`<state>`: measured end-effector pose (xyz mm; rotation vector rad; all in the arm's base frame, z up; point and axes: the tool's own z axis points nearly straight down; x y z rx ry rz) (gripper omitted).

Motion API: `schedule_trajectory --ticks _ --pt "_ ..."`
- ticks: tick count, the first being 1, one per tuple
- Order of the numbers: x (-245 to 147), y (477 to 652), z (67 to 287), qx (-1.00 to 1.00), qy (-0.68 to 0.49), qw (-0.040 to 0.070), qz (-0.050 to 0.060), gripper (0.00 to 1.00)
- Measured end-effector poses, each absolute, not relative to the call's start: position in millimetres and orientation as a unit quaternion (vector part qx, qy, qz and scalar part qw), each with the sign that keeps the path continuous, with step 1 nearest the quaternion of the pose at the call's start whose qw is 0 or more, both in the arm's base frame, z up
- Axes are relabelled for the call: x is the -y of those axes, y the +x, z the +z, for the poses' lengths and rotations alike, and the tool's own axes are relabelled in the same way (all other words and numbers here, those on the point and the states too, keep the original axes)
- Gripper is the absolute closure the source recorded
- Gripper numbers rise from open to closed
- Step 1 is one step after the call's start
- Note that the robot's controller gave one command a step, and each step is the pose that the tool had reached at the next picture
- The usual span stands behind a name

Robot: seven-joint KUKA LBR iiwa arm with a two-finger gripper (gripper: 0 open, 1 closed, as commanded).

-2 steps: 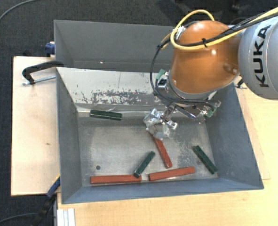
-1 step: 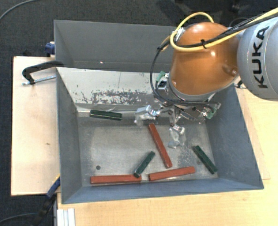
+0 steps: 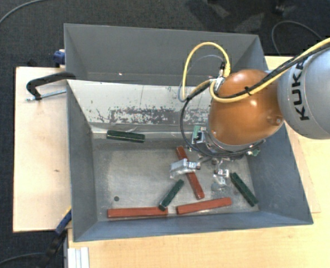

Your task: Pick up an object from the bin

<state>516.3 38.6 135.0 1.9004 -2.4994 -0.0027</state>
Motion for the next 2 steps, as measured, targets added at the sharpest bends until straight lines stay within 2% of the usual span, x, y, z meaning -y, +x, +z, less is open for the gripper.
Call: schedule_trajectory --ticks 1,2 --pt "-58.9 526.2 67.7 0.767 0.642 0.001 -0.002 0.00" --pt "-58.1 528.3 72.5 0.768 0.641 -0.002 0.000 1.00"
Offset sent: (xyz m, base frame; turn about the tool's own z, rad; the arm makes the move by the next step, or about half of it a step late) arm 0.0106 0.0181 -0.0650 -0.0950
